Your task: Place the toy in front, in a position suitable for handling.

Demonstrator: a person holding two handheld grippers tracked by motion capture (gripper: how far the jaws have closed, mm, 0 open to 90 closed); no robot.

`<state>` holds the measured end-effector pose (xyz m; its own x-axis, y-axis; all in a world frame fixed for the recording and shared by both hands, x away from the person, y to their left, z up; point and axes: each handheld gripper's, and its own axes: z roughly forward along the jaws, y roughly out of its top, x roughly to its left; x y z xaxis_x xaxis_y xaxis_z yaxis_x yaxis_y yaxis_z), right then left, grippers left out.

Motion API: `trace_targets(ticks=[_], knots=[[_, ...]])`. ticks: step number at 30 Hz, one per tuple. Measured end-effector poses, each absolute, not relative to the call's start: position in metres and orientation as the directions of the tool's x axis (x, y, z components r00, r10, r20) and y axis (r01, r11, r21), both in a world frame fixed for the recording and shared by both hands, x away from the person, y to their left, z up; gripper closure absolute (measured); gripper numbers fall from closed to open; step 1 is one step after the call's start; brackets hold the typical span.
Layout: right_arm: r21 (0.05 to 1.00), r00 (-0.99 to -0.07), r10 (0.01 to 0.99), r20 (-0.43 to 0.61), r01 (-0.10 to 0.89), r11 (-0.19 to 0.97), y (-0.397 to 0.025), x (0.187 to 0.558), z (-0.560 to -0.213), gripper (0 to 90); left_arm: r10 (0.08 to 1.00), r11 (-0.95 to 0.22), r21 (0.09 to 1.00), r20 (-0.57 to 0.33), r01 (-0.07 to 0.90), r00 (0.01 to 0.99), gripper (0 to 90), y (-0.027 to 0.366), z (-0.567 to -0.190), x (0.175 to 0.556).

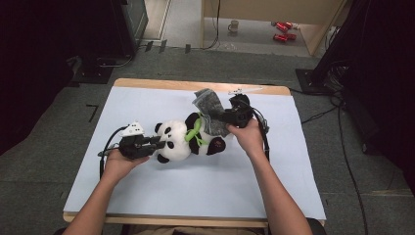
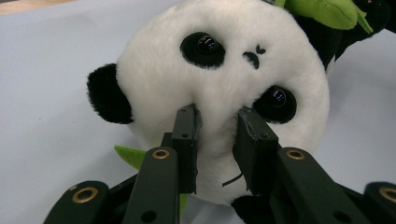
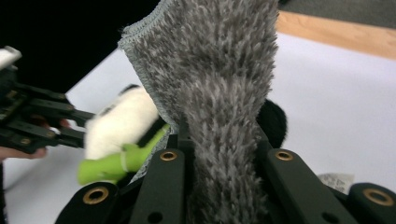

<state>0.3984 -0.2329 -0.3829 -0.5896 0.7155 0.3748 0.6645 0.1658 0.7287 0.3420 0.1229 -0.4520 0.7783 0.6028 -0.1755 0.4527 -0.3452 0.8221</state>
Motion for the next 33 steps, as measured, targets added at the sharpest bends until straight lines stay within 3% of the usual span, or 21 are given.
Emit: trace_targets(ticks=[7, 23, 33], knots=[[0.708, -0.562, 0.712, 0.421, 0.695, 0.13, -0.245, 0.404, -0.394, 75.7, 0.606, -0.336, 0.824, -0.181, 0.455, 0.775, 70.7, 0.123, -0.452, 0.342], [0.699, -0.532, 0.733, 0.424, 0.707, 0.109, -0.263, 0.404, -0.4, 75.9, 0.604, -0.331, 0.823, -0.191, 0.461, 0.774, 70.6, 0.124, -0.452, 0.343], [0.682, -0.462, 0.787, 0.408, 0.728, 0.073, -0.287, 0.402, -0.405, 76.3, 0.594, -0.341, 0.82, -0.191, 0.459, 0.782, 70.6, 0.125, -0.452, 0.345]])
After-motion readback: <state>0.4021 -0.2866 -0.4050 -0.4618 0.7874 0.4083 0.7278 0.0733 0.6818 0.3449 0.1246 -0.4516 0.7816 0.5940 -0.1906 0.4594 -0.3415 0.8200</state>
